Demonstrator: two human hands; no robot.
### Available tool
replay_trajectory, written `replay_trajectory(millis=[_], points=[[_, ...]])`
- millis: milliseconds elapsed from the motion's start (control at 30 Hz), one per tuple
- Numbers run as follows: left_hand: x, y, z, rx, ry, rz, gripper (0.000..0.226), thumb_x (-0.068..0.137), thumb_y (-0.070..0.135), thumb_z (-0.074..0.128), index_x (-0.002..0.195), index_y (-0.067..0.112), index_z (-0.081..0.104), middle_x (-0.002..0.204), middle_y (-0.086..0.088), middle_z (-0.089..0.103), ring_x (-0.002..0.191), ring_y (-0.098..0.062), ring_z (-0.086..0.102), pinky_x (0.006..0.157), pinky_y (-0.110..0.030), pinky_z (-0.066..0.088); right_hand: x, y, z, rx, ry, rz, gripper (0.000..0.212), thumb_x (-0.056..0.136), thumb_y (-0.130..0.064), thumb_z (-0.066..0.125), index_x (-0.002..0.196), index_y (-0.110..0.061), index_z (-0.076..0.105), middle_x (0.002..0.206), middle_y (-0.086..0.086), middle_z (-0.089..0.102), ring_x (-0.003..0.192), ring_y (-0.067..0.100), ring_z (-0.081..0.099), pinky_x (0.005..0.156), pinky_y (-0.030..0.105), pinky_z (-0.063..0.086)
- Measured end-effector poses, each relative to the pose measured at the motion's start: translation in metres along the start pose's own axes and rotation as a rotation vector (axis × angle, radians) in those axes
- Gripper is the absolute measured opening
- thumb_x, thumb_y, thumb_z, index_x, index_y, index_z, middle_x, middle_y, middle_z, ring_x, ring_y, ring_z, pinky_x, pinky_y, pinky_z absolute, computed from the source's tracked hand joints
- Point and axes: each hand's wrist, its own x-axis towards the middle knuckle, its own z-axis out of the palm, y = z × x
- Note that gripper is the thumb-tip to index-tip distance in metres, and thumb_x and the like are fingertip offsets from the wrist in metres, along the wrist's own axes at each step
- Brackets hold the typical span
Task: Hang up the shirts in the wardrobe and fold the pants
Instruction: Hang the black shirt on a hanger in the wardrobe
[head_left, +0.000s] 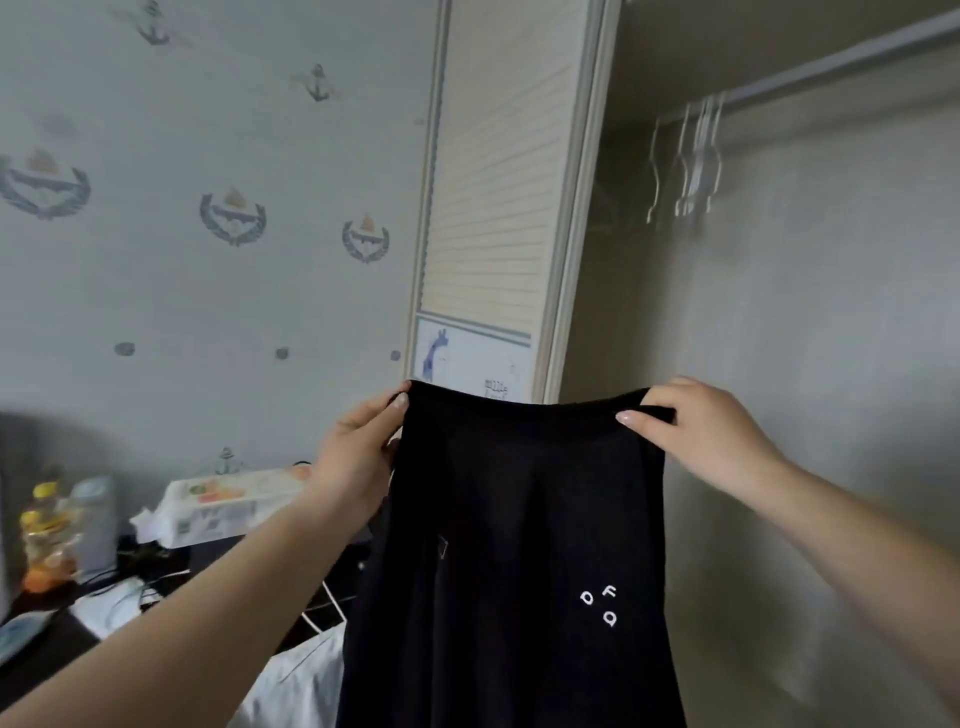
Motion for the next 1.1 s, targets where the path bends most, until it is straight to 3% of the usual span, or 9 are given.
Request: replay_trajectory(millis=[167, 267, 367, 500, 567, 733, 833, 933, 1100], points=[[0.083, -0.040, 0.054, -0.190, -0.143, -0.128, 0.021, 0.090, 0.018, 0.061, 0.078, 0.018, 0.079, 0.080, 0.003, 0.074, 0.073, -0.006, 0.070, 0.068, -0.017, 0.054, 0.019, 0.042, -0.017, -0.136, 0.054, 0.155, 0.022, 0.084, -0.047, 0.061, 0.066, -0.035, 0.058, 0.079, -0.009, 0.056, 0.075, 0.004, 0.053, 0.063, 0.022, 0.035], [0.127, -0.055, 0.087, -0.256, -0.202, -0.198, 0.020, 0.092, 0.007, 0.058, 0.092, 0.014, 0.076, 0.084, 0.002, 0.074, 0.074, -0.006, 0.070, 0.063, -0.017, 0.054, 0.031, 0.065, -0.029, -0.229, 0.073, 0.242, 0.025, 0.085, -0.049, 0.058, 0.063, -0.039, 0.053, 0.077, -0.009, 0.055, 0.073, 0.002, 0.052, 0.061, 0.020, 0.034], [0.163, -0.071, 0.128, -0.347, -0.256, -0.241, 0.023, 0.091, -0.001, 0.055, 0.108, 0.008, 0.067, 0.091, -0.004, 0.075, 0.082, -0.011, 0.072, 0.070, -0.022, 0.057, 0.038, 0.088, -0.045, -0.350, 0.073, 0.328, 0.024, 0.088, -0.047, 0.056, 0.065, -0.040, 0.051, 0.077, -0.011, 0.054, 0.073, 0.002, 0.051, 0.060, 0.017, 0.031], [0.199, -0.087, 0.179, -0.458, -0.318, -0.293, 0.025, 0.091, -0.005, 0.053, 0.108, 0.010, 0.066, 0.092, -0.007, 0.075, 0.084, -0.012, 0.072, 0.068, -0.021, 0.057, 0.054, 0.111, -0.067, -0.427, 0.106, 0.399, 0.018, 0.091, -0.036, 0.057, 0.074, -0.031, 0.059, 0.080, -0.008, 0.055, 0.080, 0.012, 0.055, 0.069, 0.027, 0.039], [0.217, -0.092, 0.203, -0.490, -0.365, -0.310, 0.026, 0.092, -0.003, 0.054, 0.110, 0.010, 0.065, 0.095, -0.008, 0.075, 0.086, -0.013, 0.072, 0.067, -0.021, 0.057, 0.065, 0.122, -0.077, -0.477, 0.120, 0.429, 0.020, 0.093, -0.032, 0.055, 0.074, -0.029, 0.062, 0.077, -0.007, 0.054, 0.077, 0.013, 0.053, 0.067, 0.027, 0.036], [0.256, -0.098, 0.260, -0.593, -0.433, -0.330, 0.026, 0.091, -0.006, 0.053, 0.112, 0.006, 0.064, 0.094, -0.012, 0.074, 0.086, -0.017, 0.072, 0.063, -0.024, 0.057, 0.098, 0.157, -0.107, -0.575, 0.212, 0.467, 0.046, 0.095, -0.025, 0.052, 0.052, -0.032, 0.036, 0.057, -0.009, 0.040, 0.055, 0.004, 0.039, 0.051, 0.021, 0.029], [0.275, -0.098, 0.289, -0.640, -0.443, -0.314, 0.027, 0.092, -0.007, 0.051, 0.112, 0.006, 0.064, 0.094, -0.013, 0.073, 0.086, -0.018, 0.072, 0.062, -0.026, 0.058, 0.120, 0.180, -0.121, -0.599, 0.262, 0.483, 0.037, 0.095, -0.027, 0.052, 0.058, -0.028, 0.047, 0.056, -0.008, 0.045, 0.057, 0.007, 0.044, 0.050, 0.019, 0.030], [0.295, -0.096, 0.313, -0.647, -0.467, -0.269, 0.025, 0.094, -0.004, 0.049, 0.109, 0.009, 0.064, 0.093, -0.011, 0.073, 0.083, -0.016, 0.071, 0.061, -0.026, 0.058, 0.143, 0.206, -0.130, -0.580, 0.317, 0.484, 0.024, 0.094, -0.029, 0.053, 0.076, -0.020, 0.065, 0.069, -0.004, 0.058, 0.067, 0.013, 0.052, 0.053, 0.021, 0.033], [0.334, -0.094, 0.342, -0.610, -0.478, -0.188, 0.021, 0.095, 0.003, 0.051, 0.109, 0.011, 0.065, 0.085, -0.006, 0.075, 0.076, -0.012, 0.071, 0.059, -0.022, 0.057, 0.187, 0.244, -0.137, -0.520, 0.319, 0.487, 0.018, 0.092, -0.035, 0.056, 0.086, -0.025, 0.069, 0.080, -0.009, 0.064, 0.076, 0.011, 0.057, 0.062, 0.025, 0.042]])
